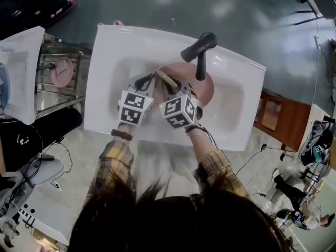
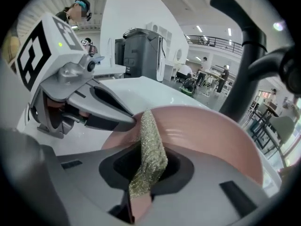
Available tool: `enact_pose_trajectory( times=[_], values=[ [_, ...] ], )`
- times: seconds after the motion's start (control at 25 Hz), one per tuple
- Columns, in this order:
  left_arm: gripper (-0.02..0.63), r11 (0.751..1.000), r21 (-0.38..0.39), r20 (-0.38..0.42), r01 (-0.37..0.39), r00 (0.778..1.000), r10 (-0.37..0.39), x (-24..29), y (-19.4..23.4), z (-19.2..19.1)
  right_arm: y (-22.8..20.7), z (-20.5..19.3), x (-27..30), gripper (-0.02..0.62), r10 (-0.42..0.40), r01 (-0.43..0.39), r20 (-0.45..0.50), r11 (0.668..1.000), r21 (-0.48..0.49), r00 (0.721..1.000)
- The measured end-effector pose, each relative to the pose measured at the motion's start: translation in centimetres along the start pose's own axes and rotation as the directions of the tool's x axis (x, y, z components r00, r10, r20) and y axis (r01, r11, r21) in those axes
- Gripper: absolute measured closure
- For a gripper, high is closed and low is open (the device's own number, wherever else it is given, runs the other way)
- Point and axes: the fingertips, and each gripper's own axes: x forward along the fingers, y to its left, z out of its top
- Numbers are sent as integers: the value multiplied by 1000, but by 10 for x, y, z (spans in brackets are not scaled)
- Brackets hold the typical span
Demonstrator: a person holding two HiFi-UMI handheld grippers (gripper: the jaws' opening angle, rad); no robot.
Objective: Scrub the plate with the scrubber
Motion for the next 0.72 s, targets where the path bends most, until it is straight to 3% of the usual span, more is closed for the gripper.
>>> enact_pose_trajectory(
  times=[0.72],
  values=[
    [583, 1000, 21, -22, 11, 1000, -11, 7, -4, -4, 28, -50, -5, 522, 101, -108, -136, 993, -49, 986]
  ],
)
